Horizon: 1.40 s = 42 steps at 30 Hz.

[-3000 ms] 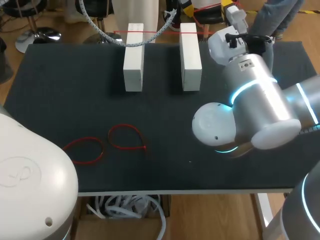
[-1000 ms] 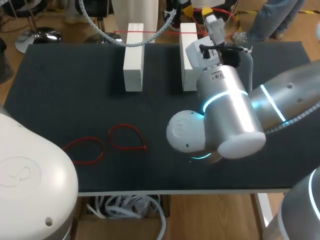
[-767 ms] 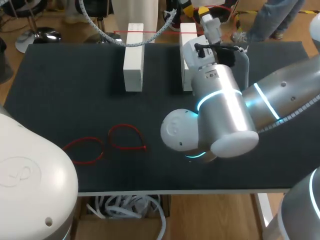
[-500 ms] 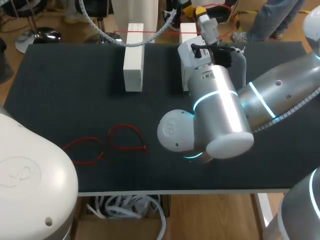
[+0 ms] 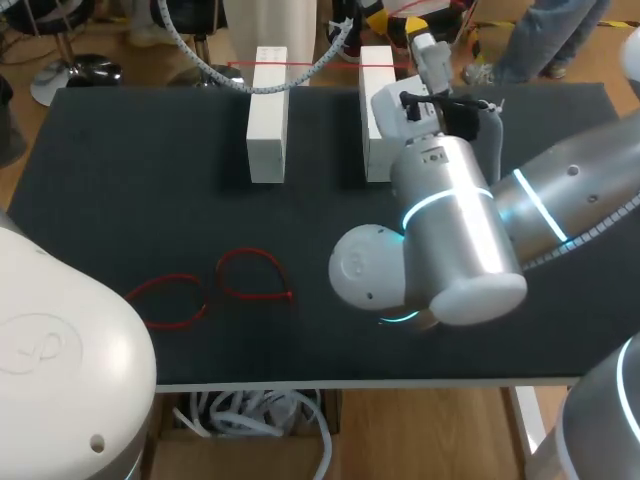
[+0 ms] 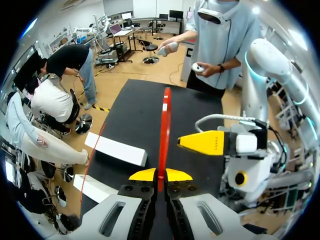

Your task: Grab the tape and strap the tape.

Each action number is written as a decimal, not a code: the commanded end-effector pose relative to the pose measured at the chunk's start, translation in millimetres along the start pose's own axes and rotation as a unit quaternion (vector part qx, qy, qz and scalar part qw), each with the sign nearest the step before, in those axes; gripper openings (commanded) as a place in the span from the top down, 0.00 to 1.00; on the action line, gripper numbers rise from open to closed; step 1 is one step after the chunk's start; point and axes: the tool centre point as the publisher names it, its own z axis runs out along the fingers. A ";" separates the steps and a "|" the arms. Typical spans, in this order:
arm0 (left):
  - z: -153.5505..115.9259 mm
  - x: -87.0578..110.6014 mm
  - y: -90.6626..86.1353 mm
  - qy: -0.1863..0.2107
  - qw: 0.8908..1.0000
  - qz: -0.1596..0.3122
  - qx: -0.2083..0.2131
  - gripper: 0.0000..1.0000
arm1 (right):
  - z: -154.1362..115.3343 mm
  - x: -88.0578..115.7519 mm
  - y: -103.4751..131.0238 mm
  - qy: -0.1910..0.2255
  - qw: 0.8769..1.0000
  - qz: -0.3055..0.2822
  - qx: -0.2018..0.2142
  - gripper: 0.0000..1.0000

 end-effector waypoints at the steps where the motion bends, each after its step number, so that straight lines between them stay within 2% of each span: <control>1: -0.3 0.1 -1.4 0.000 1.000 -0.001 -0.002 1.00 | -0.1 -12.1 -16.5 0.007 0.999 0.010 -0.030 0.57; 2: -0.3 0.1 -1.4 0.000 1.000 -0.001 -0.002 1.00 | 0.4 -13.7 -17.8 0.005 0.999 0.011 -0.029 0.53; 4: -0.3 0.1 -1.4 0.000 1.000 -0.001 -0.002 1.00 | 2.1 -16.1 -19.5 0.009 0.999 0.016 -0.028 0.36; 6: -0.3 0.1 -1.4 0.000 1.000 -0.001 -0.002 1.00 | 5.0 -18.6 -20.8 0.008 0.999 0.019 -0.026 0.33; 7: -0.3 0.1 -1.4 0.000 1.000 -0.001 -0.002 1.00 | 7.0 -18.8 -21.1 0.009 0.999 0.020 -0.023 0.38; 8: -0.3 0.1 -1.4 0.000 1.000 -0.001 -0.002 1.00 | 9.2 -18.4 -21.1 0.010 1.000 0.020 -0.022 0.53; 11: -0.3 0.1 -1.4 0.000 1.000 -0.001 -0.002 1.00 | 14.7 -16.6 -22.4 0.013 1.000 0.018 -0.016 0.68; 13: -0.3 0.1 -1.4 0.000 1.000 -0.001 -0.002 1.00 | 17.9 -16.1 -24.5 0.016 1.000 0.017 -0.014 0.75; 19: -0.3 0.1 -1.4 0.000 1.000 -0.001 -0.002 1.00 | 27.3 -13.3 -29.2 0.023 1.000 0.016 -0.004 0.81; 22: -0.3 0.1 -1.4 0.000 1.000 -0.001 -0.002 1.00 | 31.0 -11.9 -28.4 0.023 1.000 0.014 -0.001 0.98; 23: -0.3 0.1 -1.4 0.000 1.000 -0.001 -0.002 1.00 | 31.7 -12.1 -28.1 0.023 1.000 0.015 -0.001 1.00; 42: -0.3 0.1 -1.4 0.000 1.000 -0.001 -0.002 1.00 | 25.9 -9.6 -16.1 0.017 1.000 0.001 -0.003 1.00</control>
